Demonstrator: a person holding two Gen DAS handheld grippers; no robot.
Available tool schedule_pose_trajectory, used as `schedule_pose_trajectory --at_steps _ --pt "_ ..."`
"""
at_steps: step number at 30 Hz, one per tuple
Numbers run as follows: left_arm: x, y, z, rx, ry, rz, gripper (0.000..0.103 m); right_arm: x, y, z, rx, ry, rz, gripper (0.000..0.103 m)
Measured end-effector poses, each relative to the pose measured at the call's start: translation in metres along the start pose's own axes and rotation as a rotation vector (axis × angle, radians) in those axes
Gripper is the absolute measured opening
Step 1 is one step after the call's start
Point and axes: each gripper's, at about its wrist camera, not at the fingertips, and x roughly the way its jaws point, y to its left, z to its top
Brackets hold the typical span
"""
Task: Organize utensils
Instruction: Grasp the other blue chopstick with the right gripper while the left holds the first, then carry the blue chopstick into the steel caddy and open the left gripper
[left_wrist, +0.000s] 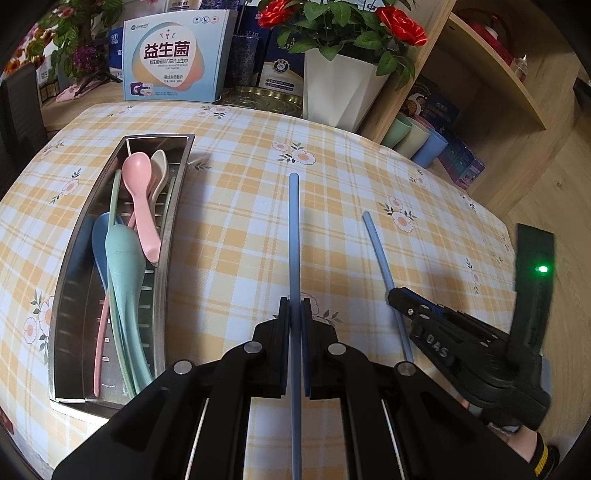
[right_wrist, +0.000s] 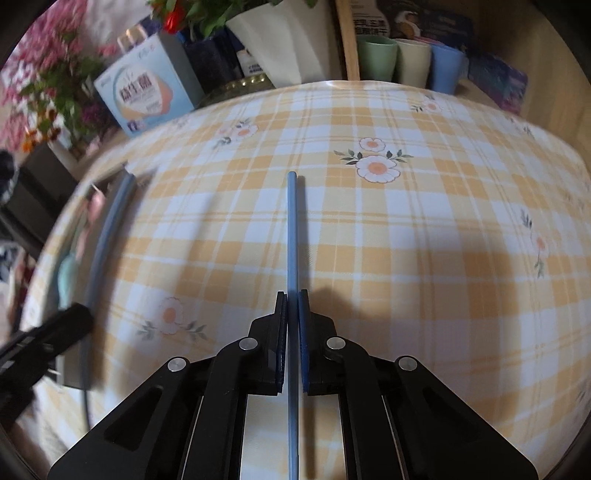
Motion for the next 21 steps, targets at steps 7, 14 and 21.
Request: schedule_pose_trajectory --at_steps 7,14,21 --pt "-0.003 0.002 0.003 -0.011 -0.003 -0.011 0.005 -0.023 0.007 -0.002 0.004 -0.061 0.067 0.006" --pt "-0.022 0.031 0.026 -0.060 -0.017 -0.029 0.006 -0.038 0.006 0.003 0.039 -0.109 0.116 0.006" --pt "-0.032 0.085 0.052 -0.147 -0.003 0.004 0.006 -0.033 -0.003 -0.002 0.089 -0.101 0.144 0.006"
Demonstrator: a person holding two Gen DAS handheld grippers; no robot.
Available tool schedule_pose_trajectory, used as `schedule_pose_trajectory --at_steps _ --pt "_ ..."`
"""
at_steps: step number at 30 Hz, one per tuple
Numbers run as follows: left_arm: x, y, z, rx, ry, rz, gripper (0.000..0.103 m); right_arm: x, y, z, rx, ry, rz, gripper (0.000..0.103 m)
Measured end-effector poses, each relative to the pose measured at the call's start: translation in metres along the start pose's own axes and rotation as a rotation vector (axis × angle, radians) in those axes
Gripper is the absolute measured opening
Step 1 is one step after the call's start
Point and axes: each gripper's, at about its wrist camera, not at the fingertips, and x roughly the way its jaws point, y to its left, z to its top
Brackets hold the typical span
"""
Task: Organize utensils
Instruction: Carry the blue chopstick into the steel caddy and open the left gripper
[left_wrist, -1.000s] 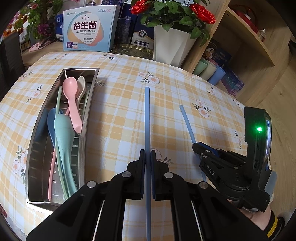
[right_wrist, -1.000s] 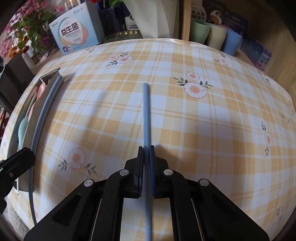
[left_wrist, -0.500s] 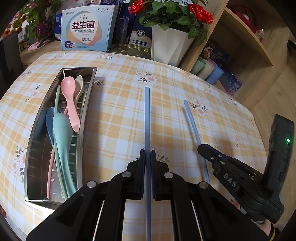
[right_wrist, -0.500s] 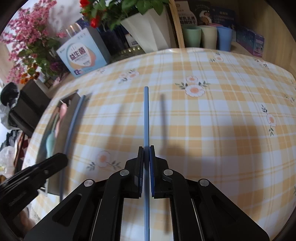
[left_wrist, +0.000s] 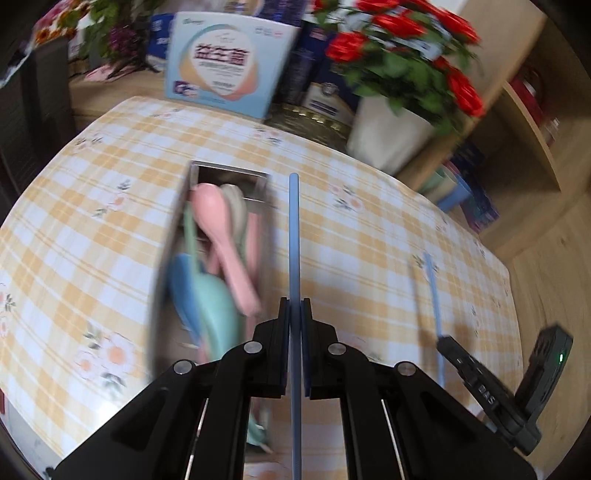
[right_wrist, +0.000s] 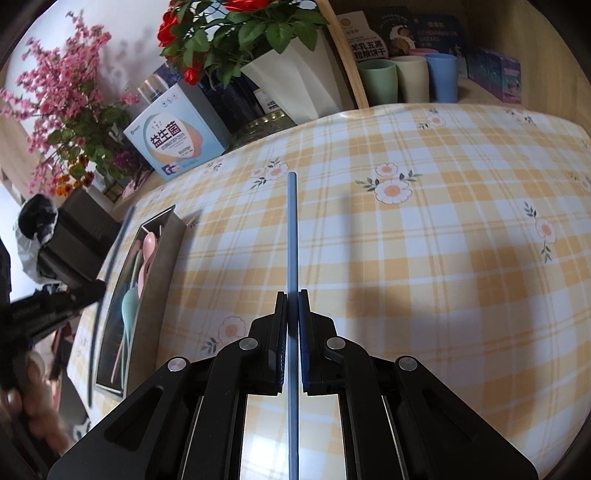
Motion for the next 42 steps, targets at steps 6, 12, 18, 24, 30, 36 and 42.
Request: schedule_pose_trajectory --at_steps 6,12,18,24,30,36,42 --pt "0.012 0.030 0.015 -0.025 0.040 0.078 0.006 0.000 -0.010 0.001 0.029 -0.005 0.008 0.006" --pt "0.026 0.037 0.016 -0.014 0.063 0.147 0.006 0.003 -0.016 0.001 0.047 0.003 0.011 0.006" --pt "0.036 0.042 0.013 -0.025 0.091 0.193 0.006 0.005 -0.021 0.000 0.061 0.011 0.005 0.006" --pt "0.038 0.043 0.013 -0.010 0.096 0.208 0.006 0.006 -0.021 -0.001 0.063 0.017 0.004 0.006" --pt "0.039 0.045 0.014 -0.013 0.103 0.196 0.006 0.006 -0.020 -0.002 0.062 0.021 0.007 0.006" --pt "0.041 0.047 0.018 -0.004 0.111 0.192 0.006 0.004 -0.021 -0.002 0.071 0.016 0.009 0.006" --pt "0.043 0.046 0.021 0.023 0.125 0.174 0.006 0.003 -0.021 -0.002 0.073 0.016 0.012 0.006"
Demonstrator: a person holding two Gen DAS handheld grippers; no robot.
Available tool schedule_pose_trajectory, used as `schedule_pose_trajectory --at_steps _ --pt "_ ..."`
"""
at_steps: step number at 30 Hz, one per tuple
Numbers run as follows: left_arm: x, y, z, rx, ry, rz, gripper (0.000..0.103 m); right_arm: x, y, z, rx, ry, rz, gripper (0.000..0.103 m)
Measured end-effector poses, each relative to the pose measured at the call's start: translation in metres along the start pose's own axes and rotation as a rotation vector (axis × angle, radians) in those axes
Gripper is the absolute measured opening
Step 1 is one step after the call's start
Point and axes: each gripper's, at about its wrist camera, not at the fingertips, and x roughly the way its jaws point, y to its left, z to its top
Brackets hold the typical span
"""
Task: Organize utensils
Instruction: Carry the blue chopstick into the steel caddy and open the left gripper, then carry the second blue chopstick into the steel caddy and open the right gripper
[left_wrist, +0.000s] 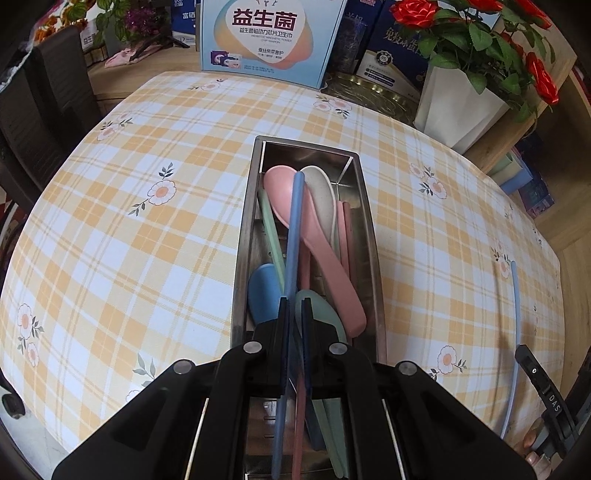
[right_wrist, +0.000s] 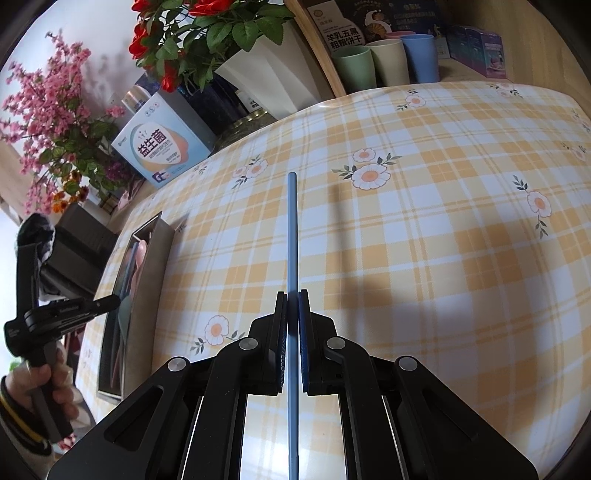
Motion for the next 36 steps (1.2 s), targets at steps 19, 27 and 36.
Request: schedule_pose_trajectory --at_steps 19,27,36 --pt "-0.051 0.000 -0.007 0.071 -0.097 -0.062 0.053 -0.003 0.025 0.006 -0.048 0.020 0.004 0.006" --pt "-0.067 0.017 -0.017 0.104 -0.146 -0.072 0.085 0.004 0.071 0.015 -0.095 0.059 0.040 0.006" --pt "-0.074 0.029 -0.028 0.159 -0.177 -0.057 0.097 0.027 0.138 0.014 -0.162 0.134 0.071 0.006"
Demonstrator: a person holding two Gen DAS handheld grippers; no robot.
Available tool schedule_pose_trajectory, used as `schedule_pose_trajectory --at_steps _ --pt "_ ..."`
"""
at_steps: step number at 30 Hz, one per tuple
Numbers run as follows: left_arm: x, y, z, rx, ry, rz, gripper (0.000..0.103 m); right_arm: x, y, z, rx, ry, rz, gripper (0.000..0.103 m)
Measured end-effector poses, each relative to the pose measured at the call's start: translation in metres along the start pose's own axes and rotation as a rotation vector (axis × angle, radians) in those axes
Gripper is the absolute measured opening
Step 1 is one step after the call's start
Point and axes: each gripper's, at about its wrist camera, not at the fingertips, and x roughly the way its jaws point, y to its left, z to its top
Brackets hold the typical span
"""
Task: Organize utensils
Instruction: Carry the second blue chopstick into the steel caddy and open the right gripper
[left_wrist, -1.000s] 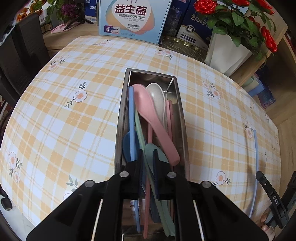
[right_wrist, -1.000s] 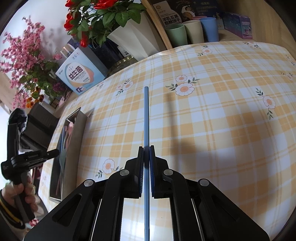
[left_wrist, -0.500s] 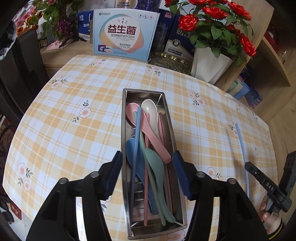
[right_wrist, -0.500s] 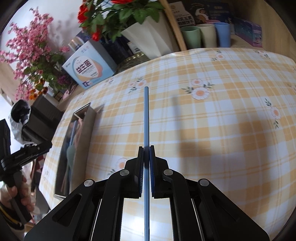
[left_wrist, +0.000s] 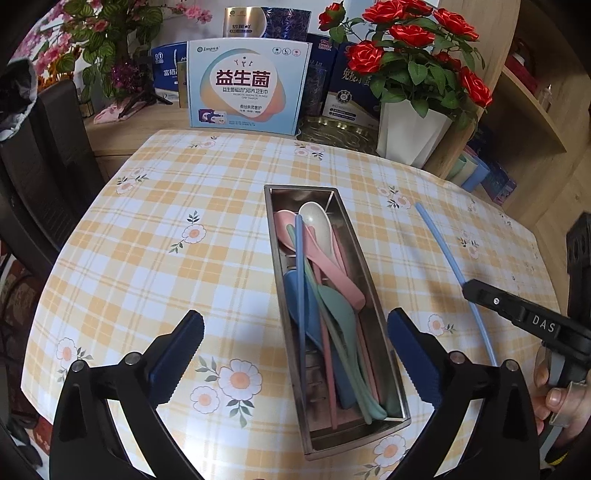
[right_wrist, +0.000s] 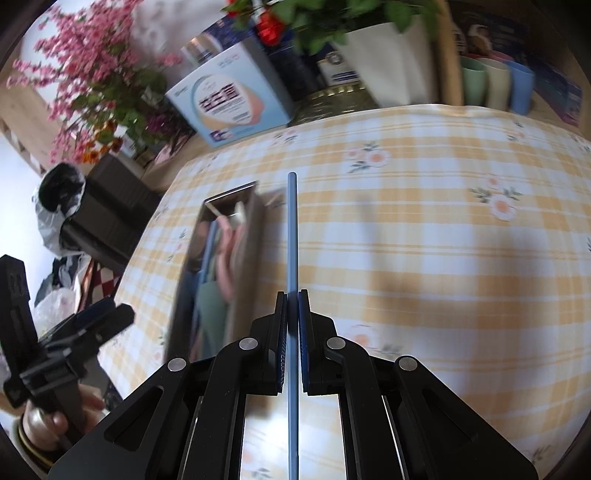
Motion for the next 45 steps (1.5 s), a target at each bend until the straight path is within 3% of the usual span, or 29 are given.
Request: schedule_pose_trajectory --at_steps 21,28,36,45 --pt "-0.022 0.079 -0.015 -0.097 -0.043 0.093 0.097 0.067 0.086 0.002 -0.008 0.132 -0.040 0.006" --pt "-0.024 0.085 -0.019 -0.110 -0.043 0.085 0.097 0.086 0.096 0.003 0.023 0.157 -0.066 0.006" --pt "-0.025 0.087 -0.020 -0.119 -0.041 0.079 0.097 0.096 0.100 0.001 0.050 0.190 -0.040 0.006" --pt "-0.026 0.083 -0.017 -0.108 -0.039 0.083 0.097 0.094 0.103 0.000 -0.001 0.198 -0.066 0.008"
